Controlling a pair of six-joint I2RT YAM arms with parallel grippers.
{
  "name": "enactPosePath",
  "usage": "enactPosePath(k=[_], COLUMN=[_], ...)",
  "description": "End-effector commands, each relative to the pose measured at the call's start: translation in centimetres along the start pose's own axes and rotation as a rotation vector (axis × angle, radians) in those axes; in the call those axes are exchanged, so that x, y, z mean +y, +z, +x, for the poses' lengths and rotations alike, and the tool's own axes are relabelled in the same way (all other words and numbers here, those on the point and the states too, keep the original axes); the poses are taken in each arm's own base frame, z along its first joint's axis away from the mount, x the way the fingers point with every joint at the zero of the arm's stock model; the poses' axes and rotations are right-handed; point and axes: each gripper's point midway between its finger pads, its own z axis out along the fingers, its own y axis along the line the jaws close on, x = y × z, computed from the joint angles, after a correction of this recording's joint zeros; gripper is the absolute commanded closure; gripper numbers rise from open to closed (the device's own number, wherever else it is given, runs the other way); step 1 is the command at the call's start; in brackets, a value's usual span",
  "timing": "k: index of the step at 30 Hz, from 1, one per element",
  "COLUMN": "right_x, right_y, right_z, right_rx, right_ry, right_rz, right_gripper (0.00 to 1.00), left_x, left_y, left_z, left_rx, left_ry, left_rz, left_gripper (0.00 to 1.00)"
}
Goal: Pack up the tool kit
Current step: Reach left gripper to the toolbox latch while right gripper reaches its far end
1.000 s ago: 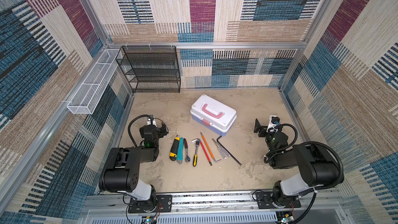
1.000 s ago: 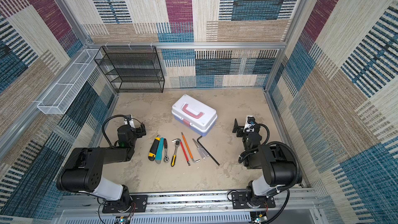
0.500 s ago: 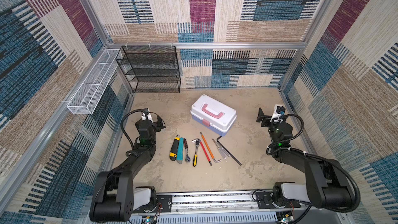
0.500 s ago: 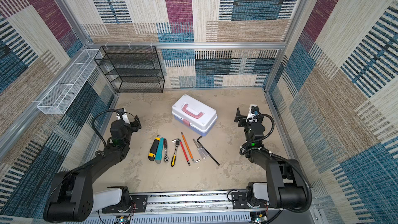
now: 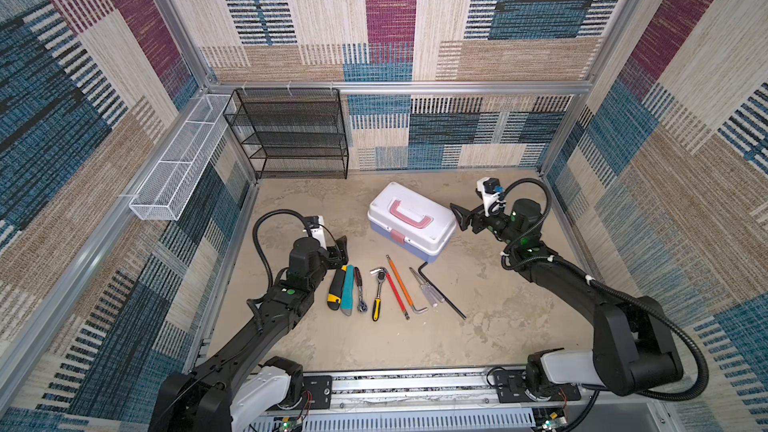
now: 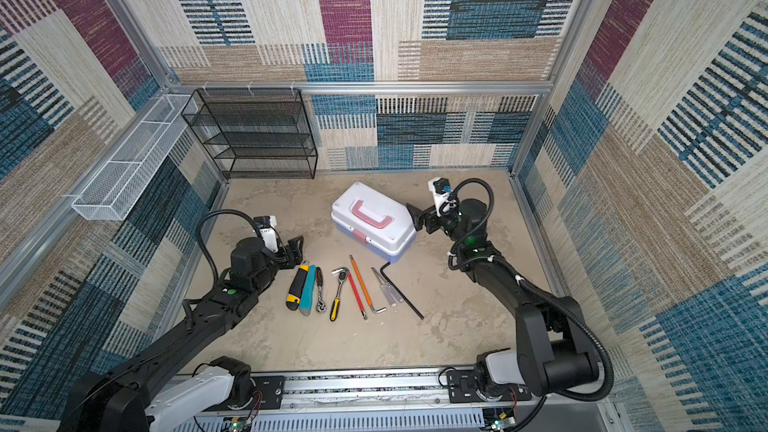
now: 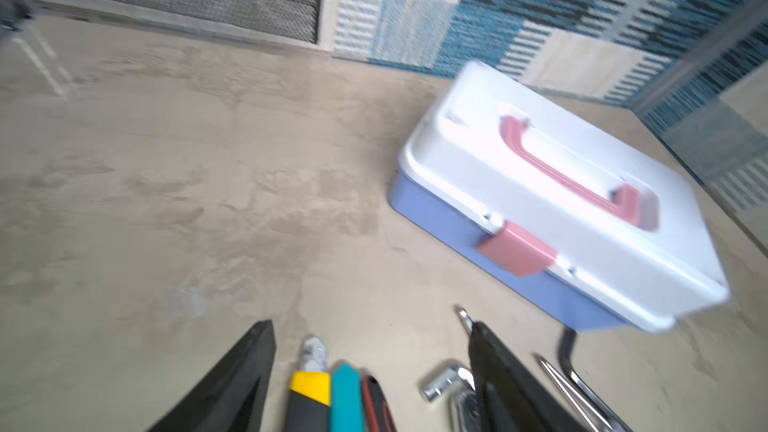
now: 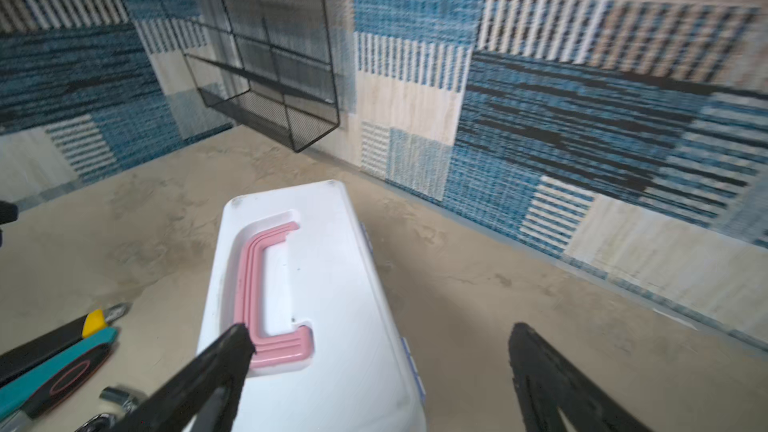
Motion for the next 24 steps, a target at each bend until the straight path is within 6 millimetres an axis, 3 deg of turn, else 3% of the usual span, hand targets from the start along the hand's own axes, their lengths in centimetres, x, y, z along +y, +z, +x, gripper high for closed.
enactPosePath(k=[1, 7, 12, 24], right_x=[1.7, 2.4, 2.3, 1.5], right_y=[2.4, 6.4, 9.1, 12.3], right_z=[2.0, 2.8, 3.9, 5.9], right_rx=[0.119, 0.209, 0.287, 0.391], right_ry=[-0.093, -0.132, -0.157, -0.239], right_rz=[-0.070, -0.138, -0.189, -0.234], right_gripper=[0.02, 0.01, 0.00, 0.04], left_x=[-1.7, -5.9, -8.6, -11.7], left_y=[0.4, 1.6, 2.8, 5.5], left_z=[2.0, 5.8, 7.4, 9.4], left_rx=[0.085, 0.203, 0.248, 0.359], left_ry=[-0.020, 0.037, 0.040, -0.013], left_rz=[0.040, 0.120, 0.170, 0.270], left_gripper=[0.25, 0.27, 0.27, 0.37])
